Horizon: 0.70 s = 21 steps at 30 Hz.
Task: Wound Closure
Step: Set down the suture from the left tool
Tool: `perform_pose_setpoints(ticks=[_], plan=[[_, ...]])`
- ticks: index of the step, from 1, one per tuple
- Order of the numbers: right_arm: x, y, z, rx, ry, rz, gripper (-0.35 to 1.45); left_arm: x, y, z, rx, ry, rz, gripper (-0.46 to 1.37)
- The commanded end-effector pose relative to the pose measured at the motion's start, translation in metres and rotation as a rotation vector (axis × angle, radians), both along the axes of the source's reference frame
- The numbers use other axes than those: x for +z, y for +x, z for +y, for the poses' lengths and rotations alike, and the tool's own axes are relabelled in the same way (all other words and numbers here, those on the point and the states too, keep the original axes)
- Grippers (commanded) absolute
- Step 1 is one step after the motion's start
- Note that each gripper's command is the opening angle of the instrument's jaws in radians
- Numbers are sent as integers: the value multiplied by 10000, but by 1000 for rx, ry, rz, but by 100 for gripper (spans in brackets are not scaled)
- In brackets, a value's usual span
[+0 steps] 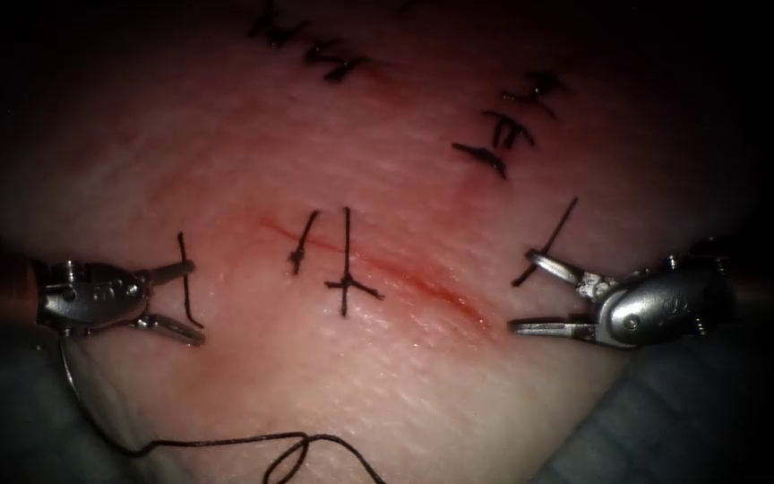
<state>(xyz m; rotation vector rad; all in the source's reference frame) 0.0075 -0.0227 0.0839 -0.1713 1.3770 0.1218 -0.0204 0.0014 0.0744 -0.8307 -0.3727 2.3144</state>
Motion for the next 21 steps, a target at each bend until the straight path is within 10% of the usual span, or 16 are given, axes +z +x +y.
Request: perform_pose_setpoints(ticks=[1,21], plan=[[0,0,0,-7,1,-1,136,-2,3,0,-3,3,5,92],[0,6,-4,-3,-1,-4,139,-47,43,56,-33,-72,23,90]])
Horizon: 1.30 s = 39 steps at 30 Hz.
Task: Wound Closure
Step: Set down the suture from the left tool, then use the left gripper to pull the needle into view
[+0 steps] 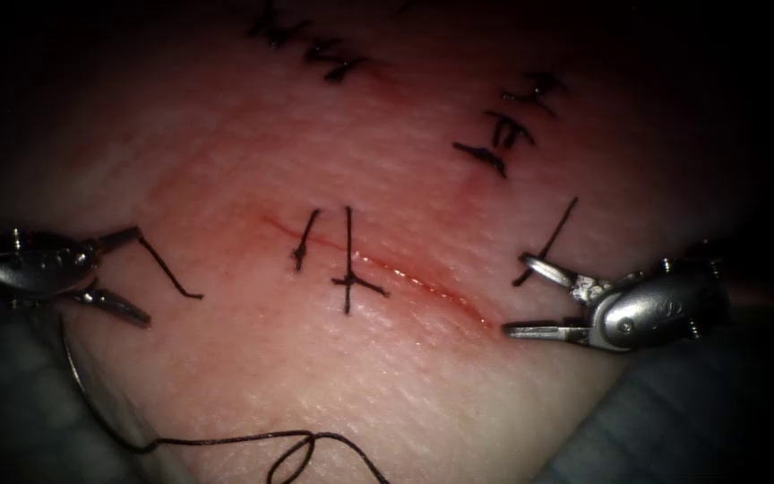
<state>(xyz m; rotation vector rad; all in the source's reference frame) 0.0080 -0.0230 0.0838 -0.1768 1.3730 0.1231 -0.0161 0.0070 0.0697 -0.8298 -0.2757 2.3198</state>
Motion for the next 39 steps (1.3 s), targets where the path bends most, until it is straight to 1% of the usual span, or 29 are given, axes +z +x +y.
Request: perform_pose_setpoints(ticks=[1,4,6,8,10,11,12,13,14,16,17,18,19,20,21,22,23,24,25,26,27,30,33,37,39], plan=[[0,0,0,-7,2,0,139,-5,0,4,-9,-18,-7,89],[0,1,2,-5,3,-1,139,-21,-1,14,-22,-42,-22,88],[0,1,3,-2,3,1,139,-32,-2,18,-32,-53,-36,82],[-1,1,5,-3,5,-2,139,-41,-4,19,-46,-62,-47,69],[-3,2,9,-4,10,-8,139,-54,-8,18,-70,-71,-58,48],[-3,2,11,-2,11,-8,139,-59,-10,17,-68,-76,-66,41],[-5,2,14,0,14,-9,139,-65,-13,15,-59,-75,-76,38],[-6,3,16,2,16,-10,140,-69,-15,13,-51,-77,-79,38],[-7,3,18,3,18,-10,140,-73,-18,12,-42,-79,-83,42],[-10,4,24,0,30,-6,137,-83,-29,7,0,-110,-86,53],[-11,5,25,-6,43,-1,135,-85,-32,7,11,-119,-86,56],[-13,5,28,-43,63,2,124,-90,-40,5,35,-140,-85,63],[-13,6,29,-54,65,3,120,-91,-41,5,43,-147,-85,65],[-15,6,30,-91,92,-1,98,-95,-49,4,64,-165,-93,75],[-16,7,30,-102,107,-3,93,-96,-52,4,76,-174,-96,77],[-17,8,31,-116,117,-12,92,-98,-57,3,87,-192,-106,78],[-17,9,31,-130,133,-24,93,-99,-62,2,92,-213,-119,75],[-18,10,31,-140,136,-34,97,-99,-66,1,91,-228,-132,68],[-18,10,31,-148,140,-46,105,-98,-69,0,96,-245,-139,60],[-19,11,30,-160,150,-60,111,-98,-74,-2,101,-263,-153,59],[-20,11,30,-169,159,-71,113,-98,-77,-3,107,-267,-161,58],[-25,10,30,-190,194,-99,114,-97,-85,-6,123,-272,-192,49],[-31,10,33,-196,220,-109,120,-98,-89,-7,145,-287,-210,35],[-42,10,41,-197,243,-112,121,-102,-90,-7,168,-278,-267,30],[-46,10,43,-197,246,-111,121,-103,-90,-7,175,-278,-279,29]])
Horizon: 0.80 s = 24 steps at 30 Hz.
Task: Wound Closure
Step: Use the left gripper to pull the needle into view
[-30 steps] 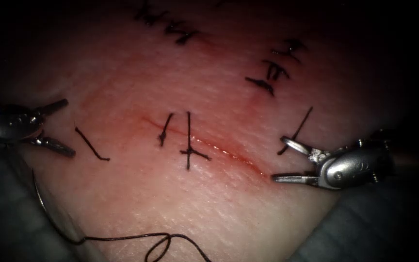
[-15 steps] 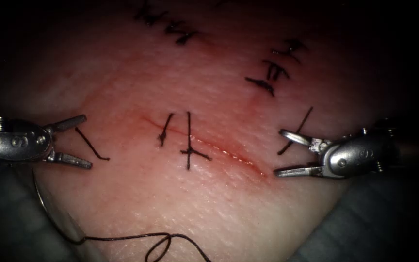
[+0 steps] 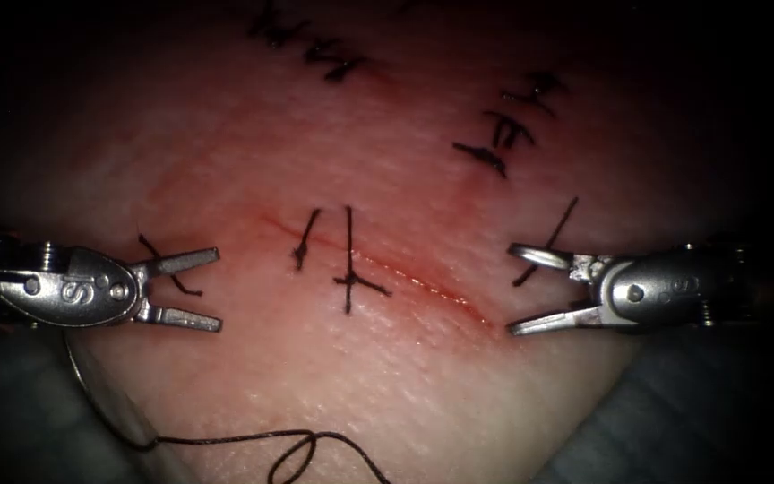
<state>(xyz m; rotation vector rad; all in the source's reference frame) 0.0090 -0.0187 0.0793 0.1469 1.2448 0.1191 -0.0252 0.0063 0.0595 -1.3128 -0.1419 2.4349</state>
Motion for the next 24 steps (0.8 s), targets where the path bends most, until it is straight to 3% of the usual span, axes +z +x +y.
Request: perform_pose_setpoints(ticks=[1,5,17,24], plan=[[-2,0,1,-7,6,2,121,-1,1,0,11,3,-13,29],[-6,6,2,-5,8,2,124,-3,-2,1,25,11,-12,48],[3,8,-3,-6,0,-1,126,-2,-7,2,22,11,-12,70],[7,10,-4,-4,-3,-2,127,-3,-9,-2,27,13,-6,58]])
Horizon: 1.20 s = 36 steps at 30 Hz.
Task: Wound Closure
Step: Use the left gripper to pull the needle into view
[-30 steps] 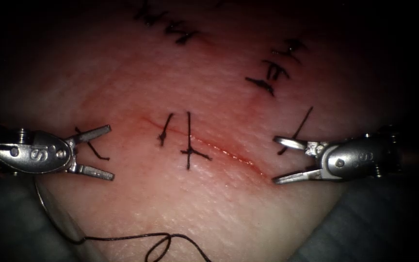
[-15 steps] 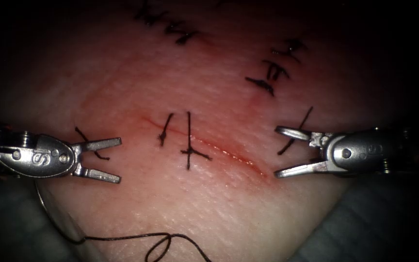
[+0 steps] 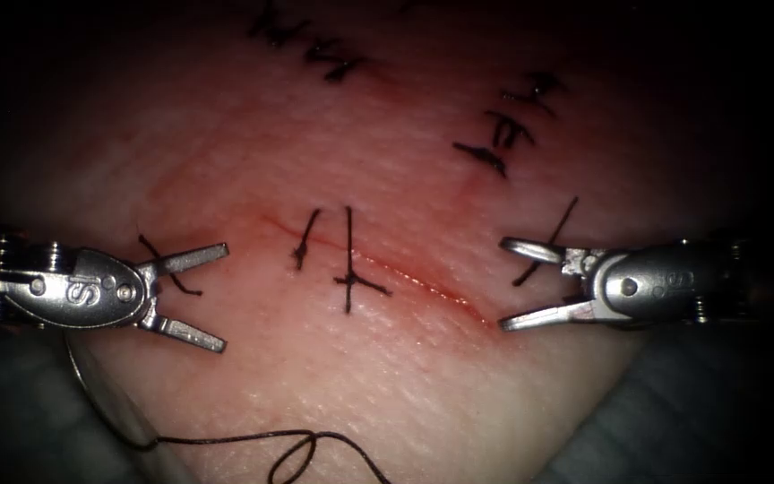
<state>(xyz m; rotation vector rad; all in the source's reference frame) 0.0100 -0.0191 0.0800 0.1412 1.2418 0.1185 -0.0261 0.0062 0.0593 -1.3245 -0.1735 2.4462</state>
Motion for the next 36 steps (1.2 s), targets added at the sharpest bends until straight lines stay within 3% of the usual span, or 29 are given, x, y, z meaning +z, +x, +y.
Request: perform_pose_setpoints(ticks=[1,3,7,12,16,27,36], plan=[[0,1,0,-7,1,1,126,-1,-1,-3,0,14,5,55],[1,1,-2,-7,0,1,127,-2,-3,-11,6,58,21,56],[2,2,-5,-7,3,1,127,-7,-9,-24,9,136,58,81],[4,3,-9,-10,-1,2,125,-13,-21,-47,-22,226,116,82],[6,4,-11,-9,2,1,124,-10,-31,-67,18,270,176,89],[4,6,-17,-12,-1,3,123,15,-54,-93,64,252,241,42],[3,9,-24,-15,5,6,121,39,-64,-108,92,242,288,28]])
